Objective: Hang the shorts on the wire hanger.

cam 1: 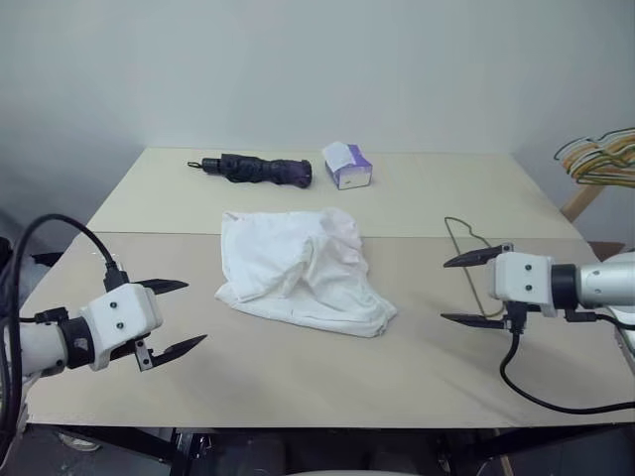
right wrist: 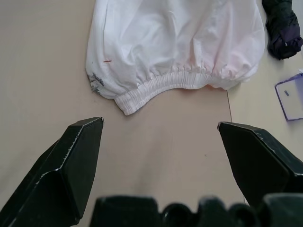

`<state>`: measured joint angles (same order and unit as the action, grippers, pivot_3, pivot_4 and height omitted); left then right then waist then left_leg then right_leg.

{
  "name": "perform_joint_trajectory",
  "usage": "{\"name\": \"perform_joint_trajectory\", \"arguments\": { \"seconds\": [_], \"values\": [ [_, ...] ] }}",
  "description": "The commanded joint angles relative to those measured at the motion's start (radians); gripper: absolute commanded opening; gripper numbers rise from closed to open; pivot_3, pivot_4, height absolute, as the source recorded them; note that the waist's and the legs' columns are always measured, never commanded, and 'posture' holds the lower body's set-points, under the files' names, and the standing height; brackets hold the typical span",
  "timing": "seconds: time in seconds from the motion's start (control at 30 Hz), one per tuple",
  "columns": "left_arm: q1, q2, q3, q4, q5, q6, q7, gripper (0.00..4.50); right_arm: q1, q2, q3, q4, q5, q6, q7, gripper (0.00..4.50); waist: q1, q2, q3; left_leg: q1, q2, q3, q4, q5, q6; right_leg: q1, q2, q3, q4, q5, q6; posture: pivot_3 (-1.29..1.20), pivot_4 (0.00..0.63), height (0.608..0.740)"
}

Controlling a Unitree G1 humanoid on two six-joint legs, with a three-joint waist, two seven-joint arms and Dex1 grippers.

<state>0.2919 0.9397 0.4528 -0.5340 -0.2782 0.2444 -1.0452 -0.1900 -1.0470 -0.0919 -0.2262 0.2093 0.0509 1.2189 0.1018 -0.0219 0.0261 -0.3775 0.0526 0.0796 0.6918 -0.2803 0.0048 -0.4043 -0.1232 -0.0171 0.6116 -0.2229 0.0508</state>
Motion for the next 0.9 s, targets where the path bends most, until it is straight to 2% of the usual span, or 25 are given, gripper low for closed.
{"name": "perform_joint_trajectory", "arguments": {
  "seconds": [0.03,0.37,0.6,0.73,0.9],
  "values": [
    [0.004,-0.006,0.037,-0.030,-0.024,0.001,0.005,4.50,-0.029,-0.006,-0.014,-0.011,0.002,-0.019,-0.009,4.48,0.000,0.000,0.000,0.000,0.000,0.000,0.000,0.000,0.000,0.000,0.000,0.000,0.000,0.000,0.000,0.20,0.000,0.740],
    [-0.003,-0.012,0.020,-0.034,-0.009,0.006,0.025,4.50,-0.038,0.000,-0.006,-0.014,0.001,-0.014,-0.016,4.48,-0.001,0.000,0.000,0.000,0.000,0.000,0.000,0.000,0.000,0.000,0.000,0.000,0.000,0.000,0.000,0.19,0.000,0.740],
    [0.024,0.015,0.001,0.003,0.049,-0.004,0.012,4.50,-0.056,0.036,0.057,-0.013,-0.040,-0.066,-0.028,4.48,-0.006,0.000,0.000,0.000,0.000,0.000,0.000,0.000,0.000,0.000,0.000,0.000,0.000,0.000,0.000,0.15,0.000,0.740],
    [0.049,0.046,-0.023,0.027,0.090,-0.016,-0.017,4.50,-0.065,0.057,0.131,-0.029,-0.123,-0.058,-0.067,4.48,-0.009,0.000,0.000,0.000,0.000,0.000,0.000,0.000,0.000,0.000,0.000,0.000,0.000,0.000,0.000,0.14,0.000,0.740],
    [0.046,0.085,-0.064,0.082,0.132,-0.039,-0.044,4.50,-0.090,0.155,0.258,0.015,-0.277,-0.117,-0.156,4.48,-0.013,0.000,0.000,0.000,0.000,0.001,0.000,0.000,0.000,-0.001,0.000,0.000,0.001,-0.001,0.000,0.12,0.000,0.740]
  ]
}}
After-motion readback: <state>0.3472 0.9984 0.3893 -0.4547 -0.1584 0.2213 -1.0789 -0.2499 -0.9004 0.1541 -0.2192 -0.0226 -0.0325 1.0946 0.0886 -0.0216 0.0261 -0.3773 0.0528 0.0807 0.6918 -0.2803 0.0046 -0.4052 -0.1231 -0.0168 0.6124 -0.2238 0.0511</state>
